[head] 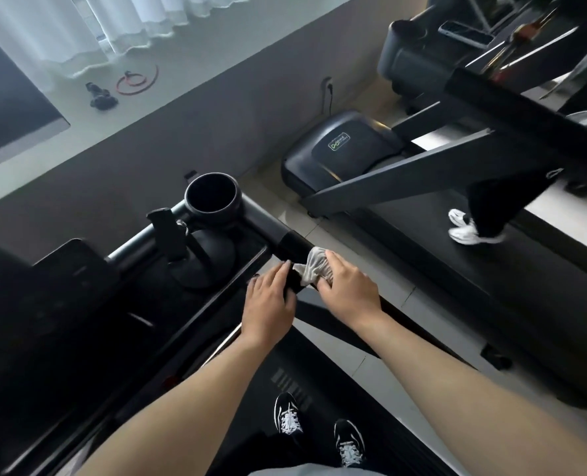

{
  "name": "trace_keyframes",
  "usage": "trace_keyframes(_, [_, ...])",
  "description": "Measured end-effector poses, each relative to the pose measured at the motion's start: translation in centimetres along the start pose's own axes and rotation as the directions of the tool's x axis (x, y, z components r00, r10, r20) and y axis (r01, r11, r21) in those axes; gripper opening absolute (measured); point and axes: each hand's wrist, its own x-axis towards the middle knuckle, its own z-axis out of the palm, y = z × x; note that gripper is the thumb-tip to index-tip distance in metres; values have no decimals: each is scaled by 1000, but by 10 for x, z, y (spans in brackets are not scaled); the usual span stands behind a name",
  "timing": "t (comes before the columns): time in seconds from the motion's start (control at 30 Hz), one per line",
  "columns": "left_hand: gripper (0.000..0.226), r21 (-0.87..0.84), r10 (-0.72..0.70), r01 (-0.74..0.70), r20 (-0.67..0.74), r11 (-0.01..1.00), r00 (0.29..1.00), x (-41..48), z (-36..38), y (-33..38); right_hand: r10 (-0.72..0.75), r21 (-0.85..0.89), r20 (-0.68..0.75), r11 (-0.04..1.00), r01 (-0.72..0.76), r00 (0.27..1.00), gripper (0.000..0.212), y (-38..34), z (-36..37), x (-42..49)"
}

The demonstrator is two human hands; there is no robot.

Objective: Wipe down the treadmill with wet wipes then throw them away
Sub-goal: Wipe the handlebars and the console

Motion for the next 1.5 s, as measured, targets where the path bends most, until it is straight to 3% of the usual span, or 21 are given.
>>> trace_keyframes(0.13, [54,-14,-58,58,3,998,998,-4,-1,4,11,5,-9,1000,-10,1000,45,-6,2,5])
trace_keyframes(0.33, [60,-75,-149,147,-20,986,989,-10,4,17,43,12,141,999,-45,989,53,-21,0,37])
trace_keyframes(0.47, [66,-43,-152,151,-12,988,988,-17,7,19,24,-10,166,1000,-22,986,59,-8,-1,31])
trace_keyframes(0.6, [69,-9,-156,156,12,988,988,-27,8,22,35,-67,103,997,-28,994,63,18,-6,-2])
trace_keyframes(0.93, [73,19,-219,218,82,976,972,-36,9,42,58,-136,-1,989,-58,998,45,41,-10,-38])
trace_keyframes(1.07, [73,37,-73,71,65,997,995,-32,9,53,2,-125,-17,992,-4,1000,49,32,0,-21])
trace_keyframes(1.27, [76,-238,-79,101,103,966,992,-16,15,79,-54,-154,-26,987,49,998,56,34,5,-15])
trace_keyframes(1.5, [77,-254,-88,127,157,959,984,-41,29,111,-45,-139,5,989,45,999,64,74,-12,-59])
